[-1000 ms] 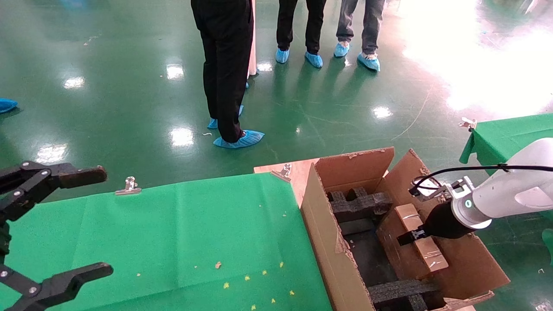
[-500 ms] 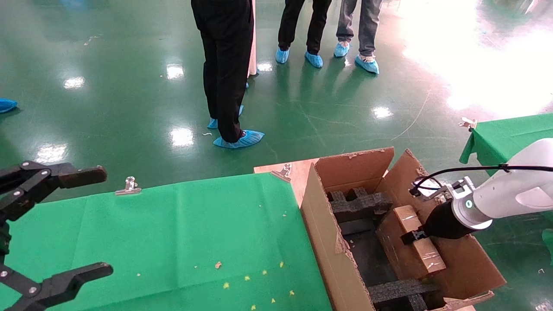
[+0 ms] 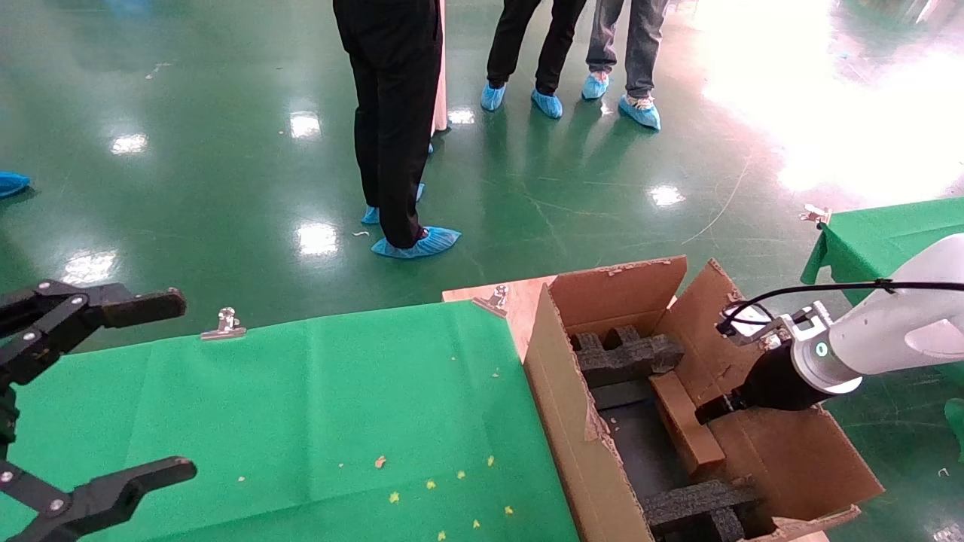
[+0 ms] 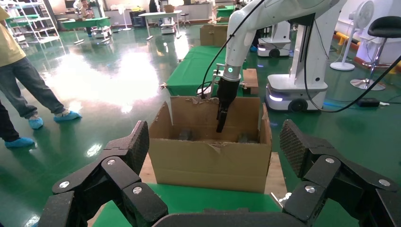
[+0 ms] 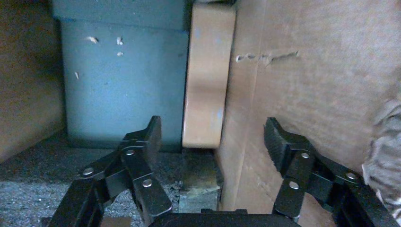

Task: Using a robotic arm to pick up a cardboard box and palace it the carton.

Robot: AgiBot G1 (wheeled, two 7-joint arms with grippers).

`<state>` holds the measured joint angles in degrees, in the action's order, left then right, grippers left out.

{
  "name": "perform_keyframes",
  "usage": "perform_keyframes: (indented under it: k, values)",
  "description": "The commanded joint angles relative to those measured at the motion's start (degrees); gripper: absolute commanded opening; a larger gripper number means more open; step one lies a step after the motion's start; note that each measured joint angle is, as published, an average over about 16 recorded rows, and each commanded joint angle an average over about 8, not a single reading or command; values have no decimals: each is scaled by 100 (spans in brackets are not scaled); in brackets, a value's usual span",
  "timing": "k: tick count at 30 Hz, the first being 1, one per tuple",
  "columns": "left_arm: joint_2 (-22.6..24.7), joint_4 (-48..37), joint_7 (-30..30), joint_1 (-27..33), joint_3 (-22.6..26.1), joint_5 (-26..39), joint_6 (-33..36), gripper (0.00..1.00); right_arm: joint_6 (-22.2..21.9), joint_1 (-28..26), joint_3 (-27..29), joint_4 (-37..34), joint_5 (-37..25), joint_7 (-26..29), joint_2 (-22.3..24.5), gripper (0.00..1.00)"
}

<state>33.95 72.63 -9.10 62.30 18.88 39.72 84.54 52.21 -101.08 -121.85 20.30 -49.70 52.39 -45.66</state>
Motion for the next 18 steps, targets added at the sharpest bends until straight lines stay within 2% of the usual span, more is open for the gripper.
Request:
perform_keyframes:
  k: [1, 11, 18]
  values:
    - [0, 0, 0, 0, 0, 0, 0, 100, -6, -25, 4, 13, 0, -4, 10, 100]
    - [0, 0, 1, 0, 1, -1, 0, 100, -188, -828, 224, 434, 49, -327, 105, 100]
    - [-1, 0, 1, 1, 2, -1, -1, 100, -370, -1547, 597, 1343, 263, -799, 388, 100]
